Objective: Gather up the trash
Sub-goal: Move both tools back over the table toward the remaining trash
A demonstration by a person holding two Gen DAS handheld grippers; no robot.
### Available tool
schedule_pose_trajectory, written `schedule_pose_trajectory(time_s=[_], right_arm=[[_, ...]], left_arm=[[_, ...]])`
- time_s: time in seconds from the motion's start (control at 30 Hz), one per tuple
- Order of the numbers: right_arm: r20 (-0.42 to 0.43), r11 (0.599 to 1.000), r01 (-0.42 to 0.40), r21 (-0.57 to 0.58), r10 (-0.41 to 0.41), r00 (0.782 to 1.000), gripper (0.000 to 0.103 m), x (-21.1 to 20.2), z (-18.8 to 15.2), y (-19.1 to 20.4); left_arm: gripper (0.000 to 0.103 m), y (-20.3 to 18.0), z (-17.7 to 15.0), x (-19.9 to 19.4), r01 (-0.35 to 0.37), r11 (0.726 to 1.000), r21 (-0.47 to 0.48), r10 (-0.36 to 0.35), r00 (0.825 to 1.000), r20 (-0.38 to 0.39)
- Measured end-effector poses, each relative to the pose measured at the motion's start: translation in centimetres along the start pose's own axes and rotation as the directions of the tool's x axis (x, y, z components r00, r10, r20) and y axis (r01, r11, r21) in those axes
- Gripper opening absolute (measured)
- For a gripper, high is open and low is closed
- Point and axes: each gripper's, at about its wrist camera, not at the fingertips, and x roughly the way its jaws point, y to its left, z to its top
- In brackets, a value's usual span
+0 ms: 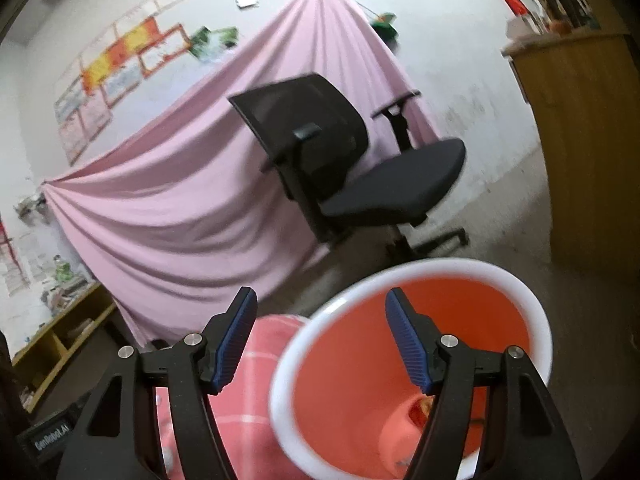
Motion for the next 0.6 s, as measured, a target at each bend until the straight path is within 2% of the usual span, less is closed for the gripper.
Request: schedule_pose_trajectory(time_s=[0.03,0.1,0.2,0.27,0.33,0.37,0.4,0.43,0.5,0.6], right_arm=[[0.020,1.000,-0.012,-0.014,0.012,1.000,0.075,-0.3,0.0,0.6],[0.054,0.998,-0.035,-0.048,0.038,0.998,0.081,-0.8,0.0,1.9],[0.074,0.993,-0.069,-0.093,0.076,0.994,0.082,-1.3,-0.2,3.6],[0.083,0.989,-0.084,-0.120,0.095,0.992,0.084,-1.6,-0.5,4.7],[0.092,0.985,-0.096,-0.142,0.110,0.990,0.086,-2.0,-0.7,5.6],[0.094,0.983,-0.103,-0.152,0.118,0.988,0.088,-2.2,-0.8,6.2],[0.096,0.982,-0.107,-0.156,0.123,0.988,0.098,-2.4,-0.9,6.5],[0.105,0.980,-0.114,-0.161,0.132,0.986,0.103,-2.7,-1.1,7.0],[0.111,0.976,-0.131,-0.172,0.152,0.982,0.103,-3.1,-1.4,7.9],[0.096,0.966,-0.152,-0.210,0.175,0.980,0.103,-3.5,-2.2,9.4]], left_arm=[[0.055,0.7,0.1,-1.0,-0.014,1.000,-0.012,0.015,0.999,0.032],[0.056,1.9,0.4,-2.4,-0.029,0.999,-0.035,0.031,0.996,0.080],[0.056,3.7,0.6,-4.4,-0.066,0.997,-0.051,0.072,0.989,0.129],[0.061,4.7,0.6,-5.5,-0.089,0.994,-0.056,0.097,0.984,0.149],[0.076,5.9,0.2,-6.9,-0.111,0.991,-0.074,0.123,0.976,0.181],[0.081,6.4,0.0,-7.6,-0.118,0.989,-0.085,0.133,0.971,0.197],[0.087,7.1,-0.4,-8.5,-0.127,0.987,-0.102,0.147,0.965,0.219],[0.093,7.6,-0.5,-9.0,-0.135,0.984,-0.113,0.158,0.959,0.234],[0.099,8.8,-1.1,-10.5,-0.169,0.977,-0.129,0.198,0.944,0.265],[0.100,10.1,-2.0,-12.4,-0.226,0.966,-0.122,0.253,0.923,0.291]])
